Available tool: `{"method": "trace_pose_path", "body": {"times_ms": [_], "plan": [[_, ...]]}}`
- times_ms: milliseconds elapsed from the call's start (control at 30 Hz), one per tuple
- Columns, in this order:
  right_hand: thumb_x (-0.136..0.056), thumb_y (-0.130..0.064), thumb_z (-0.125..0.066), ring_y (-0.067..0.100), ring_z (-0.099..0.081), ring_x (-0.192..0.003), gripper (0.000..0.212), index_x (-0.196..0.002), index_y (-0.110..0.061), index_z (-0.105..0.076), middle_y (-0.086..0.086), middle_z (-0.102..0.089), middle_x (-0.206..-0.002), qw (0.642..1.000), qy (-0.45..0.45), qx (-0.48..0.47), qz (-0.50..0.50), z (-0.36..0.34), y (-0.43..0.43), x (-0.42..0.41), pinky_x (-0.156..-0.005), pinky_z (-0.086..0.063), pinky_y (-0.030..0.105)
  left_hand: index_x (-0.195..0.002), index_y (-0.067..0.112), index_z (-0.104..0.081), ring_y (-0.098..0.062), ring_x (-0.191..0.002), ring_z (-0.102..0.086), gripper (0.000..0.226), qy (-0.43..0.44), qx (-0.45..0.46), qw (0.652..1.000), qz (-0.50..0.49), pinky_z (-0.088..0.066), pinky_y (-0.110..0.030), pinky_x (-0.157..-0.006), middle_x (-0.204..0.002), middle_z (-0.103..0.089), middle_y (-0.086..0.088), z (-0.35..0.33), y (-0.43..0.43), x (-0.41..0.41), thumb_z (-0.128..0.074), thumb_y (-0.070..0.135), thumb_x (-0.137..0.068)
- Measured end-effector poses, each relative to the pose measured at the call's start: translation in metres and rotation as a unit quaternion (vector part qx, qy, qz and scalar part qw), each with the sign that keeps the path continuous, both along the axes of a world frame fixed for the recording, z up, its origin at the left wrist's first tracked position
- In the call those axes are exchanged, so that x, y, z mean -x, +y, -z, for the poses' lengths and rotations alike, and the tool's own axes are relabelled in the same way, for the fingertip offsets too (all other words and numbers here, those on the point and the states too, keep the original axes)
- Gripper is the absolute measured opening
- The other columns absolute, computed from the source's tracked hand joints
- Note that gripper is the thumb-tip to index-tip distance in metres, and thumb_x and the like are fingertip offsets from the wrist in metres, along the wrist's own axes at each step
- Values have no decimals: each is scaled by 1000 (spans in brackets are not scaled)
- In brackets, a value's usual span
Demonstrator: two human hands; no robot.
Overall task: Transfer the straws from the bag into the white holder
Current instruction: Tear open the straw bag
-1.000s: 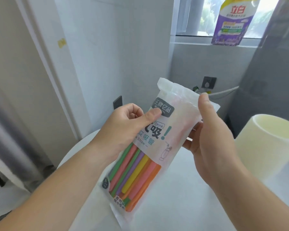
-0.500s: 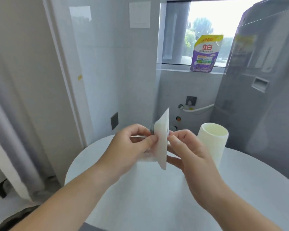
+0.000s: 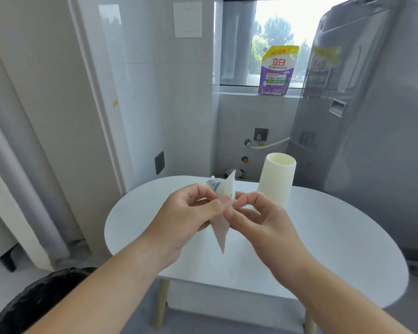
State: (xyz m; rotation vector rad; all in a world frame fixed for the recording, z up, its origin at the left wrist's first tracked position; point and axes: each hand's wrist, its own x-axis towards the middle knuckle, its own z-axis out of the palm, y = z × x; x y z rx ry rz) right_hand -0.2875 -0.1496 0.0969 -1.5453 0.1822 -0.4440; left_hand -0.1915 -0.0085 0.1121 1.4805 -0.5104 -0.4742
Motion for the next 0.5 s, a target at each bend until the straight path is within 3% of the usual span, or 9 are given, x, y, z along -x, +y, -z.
{"method": "trace_pose_path", "body": {"times_ms": [100, 200, 367, 500], "plan": [[-84, -20, -81, 18, -72, -109, 25, -88, -7, -61, -8, -74, -118, 1000, -7, 9, -6, 5, 4, 2, -84, -57, 29, -84, 9, -67, -21, -83, -79, 21, 3, 0, 1000, -2, -66, -39, -88, -89, -83, -6, 1, 3, 1, -84, 22, -83], [-80, -23, -83, 17, -72, -108, 25, -85, -9, -63, -9, -74, -116, 1000, -20, 7, -7, 10, 5, 3, -81, -57, 23, -80, 11, -67, -19, -80, -78, 19, 3, -2, 1000, 2, -67, -37, -84, -87, -84, -4, 3, 5, 1, -85, 18, -82], [-78, -27, -82, 20, -73, -106, 27, -85, -9, -63, -6, -75, -115, 1000, -22, 8, 10, 15, 4, 0, -82, -57, 27, -80, 12, -75, -23, -83, -78, 17, 14, 5, 1000, 9, -66, -41, -88, -86, -82, -6, 6, 5, 0, -87, 23, -77], [-83, -24, -82, 23, -73, -105, 24, -86, -9, -63, -2, -75, -116, 1000, -14, 6, 6, 14, 3, 0, -93, -54, 42, -73, 19, -79, -23, -85, -80, 23, 15, 8, 1000, 16, -66, -37, -85, -91, -84, -5, 7, 7, -3, -87, 37, -62]]}}
